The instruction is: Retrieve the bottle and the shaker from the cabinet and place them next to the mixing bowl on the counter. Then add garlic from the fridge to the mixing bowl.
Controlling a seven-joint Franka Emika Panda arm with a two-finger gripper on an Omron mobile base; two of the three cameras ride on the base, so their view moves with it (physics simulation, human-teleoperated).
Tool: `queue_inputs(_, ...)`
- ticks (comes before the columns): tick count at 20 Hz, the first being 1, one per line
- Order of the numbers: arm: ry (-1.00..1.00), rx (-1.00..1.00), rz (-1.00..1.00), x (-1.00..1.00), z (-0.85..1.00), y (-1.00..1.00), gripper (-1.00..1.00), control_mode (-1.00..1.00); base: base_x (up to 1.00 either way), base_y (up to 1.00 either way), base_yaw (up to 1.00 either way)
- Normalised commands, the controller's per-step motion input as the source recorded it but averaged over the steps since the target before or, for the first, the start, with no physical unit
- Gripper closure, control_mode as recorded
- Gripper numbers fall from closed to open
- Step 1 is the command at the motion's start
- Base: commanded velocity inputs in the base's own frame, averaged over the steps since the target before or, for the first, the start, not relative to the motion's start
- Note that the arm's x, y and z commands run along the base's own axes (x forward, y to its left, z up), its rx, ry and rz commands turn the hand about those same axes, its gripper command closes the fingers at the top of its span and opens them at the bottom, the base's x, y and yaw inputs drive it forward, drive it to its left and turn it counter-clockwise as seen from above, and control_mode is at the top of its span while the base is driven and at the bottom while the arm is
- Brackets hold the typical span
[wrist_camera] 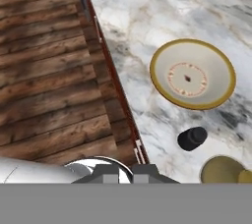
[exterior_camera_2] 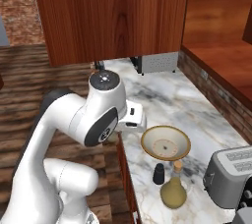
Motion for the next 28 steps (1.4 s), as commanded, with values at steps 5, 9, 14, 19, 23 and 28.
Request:
queue_inputs(5,0.0,0.0,0.0,0.22,-0.11,-0.29,1.0,-1.0,0.0,0.0,0.0)
queue_inputs(9,0.0,0.0,0.0,0.04,-0.25,-0.26,1.0,-1.0,0.0,0.0,0.0)
queue_inputs(14,0.0,0.0,0.0,0.19,-0.36,-0.03,1.0,-1.0,0.0,0.0,0.0)
queue_inputs(19,0.0,0.0,0.0,0.47,-0.26,-0.01,1.0,-1.0,0.0,0.0,0.0)
queue_inputs(23,0.0,0.0,0.0,0.45,-0.22,-0.12,1.0,-1.0,0.0,0.0,0.0)
queue_inputs(28,0.0,0.0,0.0,0.32,-0.18,-0.19,1.0,-1.0,0.0,0.0,0.0)
